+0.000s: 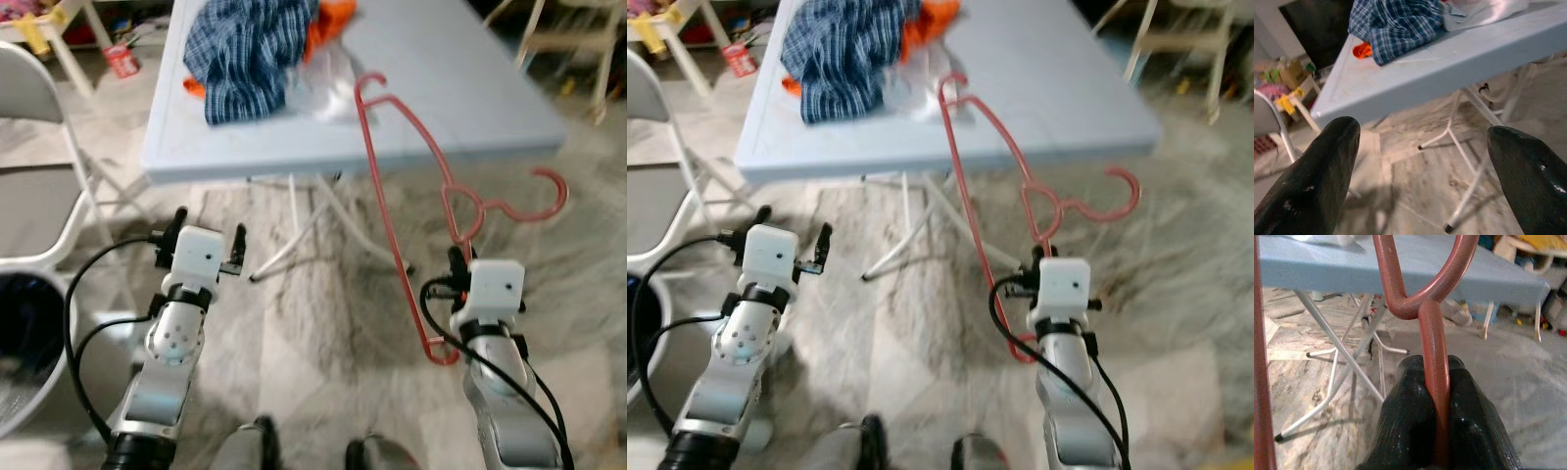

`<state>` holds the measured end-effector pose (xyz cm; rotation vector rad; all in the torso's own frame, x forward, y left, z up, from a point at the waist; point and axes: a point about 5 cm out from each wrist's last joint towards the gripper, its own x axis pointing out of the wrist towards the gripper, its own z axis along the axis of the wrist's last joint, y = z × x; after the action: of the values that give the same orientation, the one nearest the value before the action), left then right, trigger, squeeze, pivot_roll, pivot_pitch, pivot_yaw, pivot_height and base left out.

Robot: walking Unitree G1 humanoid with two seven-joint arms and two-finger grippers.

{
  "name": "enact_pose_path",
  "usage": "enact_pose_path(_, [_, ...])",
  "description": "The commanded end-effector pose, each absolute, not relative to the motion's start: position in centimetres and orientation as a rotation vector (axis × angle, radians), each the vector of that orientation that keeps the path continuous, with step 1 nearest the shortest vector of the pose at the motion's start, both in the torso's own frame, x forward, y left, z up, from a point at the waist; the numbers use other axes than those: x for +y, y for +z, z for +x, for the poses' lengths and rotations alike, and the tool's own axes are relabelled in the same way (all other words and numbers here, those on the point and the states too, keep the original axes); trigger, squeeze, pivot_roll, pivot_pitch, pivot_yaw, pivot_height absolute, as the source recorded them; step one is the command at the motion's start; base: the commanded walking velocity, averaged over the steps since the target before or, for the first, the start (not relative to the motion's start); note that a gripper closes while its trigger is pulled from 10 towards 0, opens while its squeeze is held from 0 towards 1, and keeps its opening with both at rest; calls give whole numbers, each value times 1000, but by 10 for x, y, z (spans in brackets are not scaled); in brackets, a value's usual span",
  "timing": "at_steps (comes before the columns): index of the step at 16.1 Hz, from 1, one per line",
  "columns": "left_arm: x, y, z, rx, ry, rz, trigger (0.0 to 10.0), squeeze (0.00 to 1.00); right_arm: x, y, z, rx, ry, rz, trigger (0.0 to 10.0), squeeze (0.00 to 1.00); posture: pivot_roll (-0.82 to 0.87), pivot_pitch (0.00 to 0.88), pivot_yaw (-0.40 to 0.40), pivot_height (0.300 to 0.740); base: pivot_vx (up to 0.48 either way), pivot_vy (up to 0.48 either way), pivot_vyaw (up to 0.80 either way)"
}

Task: Hang hanger

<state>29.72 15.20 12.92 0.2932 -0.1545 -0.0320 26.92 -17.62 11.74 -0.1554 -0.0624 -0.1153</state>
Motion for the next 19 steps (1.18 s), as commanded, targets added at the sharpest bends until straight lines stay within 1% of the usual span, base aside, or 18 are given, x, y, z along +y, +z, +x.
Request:
enact_pose_path(1, [149, 122, 296, -124, -39, 281, 10000, 0, -186, 112, 264, -37, -152, -169, 10000, 0, -120, 200, 6, 740, 0, 0, 0])
enact_pose_path(3, [148, 118, 296, -101, -53, 254, 10000, 0, -187, 107, 262, -1, -164, -181, 10000, 0, -122, 202, 8, 740, 0, 0, 0])
enact_pose_path(6, [147, 112, 297, -65, -77, 195, 10000, 0, -190, 106, 260, 0, -202, -173, 10000, 0, -123, 202, 9, 740, 0, 0, 0])
enact_pose_path(9, [142, 107, 297, -24, -138, 123, 10000, 0, -193, 106, 258, 1, -221, -168, 10000, 0, -125, 201, 8, 740, 0, 0, 0])
enact_pose_path(12, [137, 101, 296, 8, -191, 82, 10000, 0, -210, 102, 257, 36, -331, -226, 10000, 0, -127, 192, 3, 740, 0, 0, 0])
enact_pose_path(13, [137, 100, 296, 10, -195, 79, 10000, 0, -214, 99, 256, 50, -359, -213, 10000, 0, -127, 194, 3, 740, 0, 0, 0])
enact_pose_path(14, [136, 100, 297, 13, -213, 74, 10000, 0, -220, 96, 255, 72, -385, -222, 10000, 0, -128, 193, 3, 740, 0, 0, -525])
enact_pose_path(16, [136, 99, 298, 18, -234, 63, 10000, 0, -222, 93, 254, 98, -396, -228, 10000, 0, -128, 193, 3, 740, 0, 0, -800])
enact_pose_path(19, [134, 98, 298, 25, -266, 56, 10000, 0, -220, 92, 254, 99, -397, -228, 10000, 0, -129, 192, 4, 740, 0, 290, -800])
